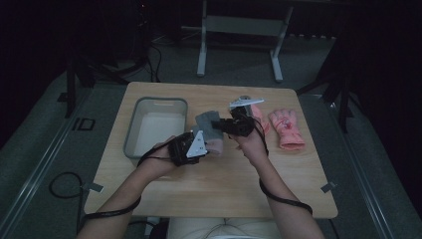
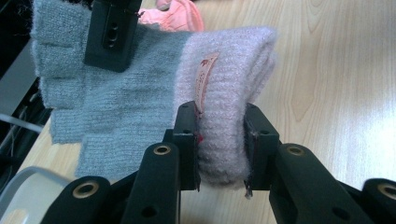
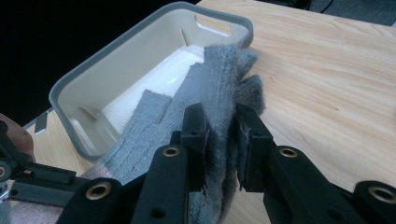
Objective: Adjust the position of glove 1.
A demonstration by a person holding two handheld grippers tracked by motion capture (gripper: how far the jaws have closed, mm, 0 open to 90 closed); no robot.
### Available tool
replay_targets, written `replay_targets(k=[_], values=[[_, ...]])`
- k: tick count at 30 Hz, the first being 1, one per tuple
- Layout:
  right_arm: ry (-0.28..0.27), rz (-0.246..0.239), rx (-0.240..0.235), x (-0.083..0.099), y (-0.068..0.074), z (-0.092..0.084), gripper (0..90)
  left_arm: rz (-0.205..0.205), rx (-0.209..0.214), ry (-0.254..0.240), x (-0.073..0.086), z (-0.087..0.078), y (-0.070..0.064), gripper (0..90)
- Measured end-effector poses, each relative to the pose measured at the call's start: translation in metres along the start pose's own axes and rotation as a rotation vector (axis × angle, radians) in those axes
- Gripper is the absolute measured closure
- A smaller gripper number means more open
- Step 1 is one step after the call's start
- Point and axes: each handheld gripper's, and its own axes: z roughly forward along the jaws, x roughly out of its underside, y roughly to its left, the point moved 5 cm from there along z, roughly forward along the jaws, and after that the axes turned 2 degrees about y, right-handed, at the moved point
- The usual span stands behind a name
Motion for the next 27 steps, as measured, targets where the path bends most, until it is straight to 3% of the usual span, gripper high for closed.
replay_targets(k=[10, 15, 27], values=[[-0.006, -0.028, -0.010, -0.025, 0.017, 0.020, 75.6, 0.007, -0.006, 0.029, 0.017, -0.021, 0.023, 70.7], [-0.012, -0.031, -0.012, -0.037, 0.027, 0.034, 75.6, 0.023, -0.036, 0.040, 0.030, -0.032, 0.034, 70.5], [-0.002, -0.049, -0.040, -0.056, 0.057, 0.085, 75.6, 0.024, -0.052, 0.117, 0.081, -0.054, 0.060, 70.2]])
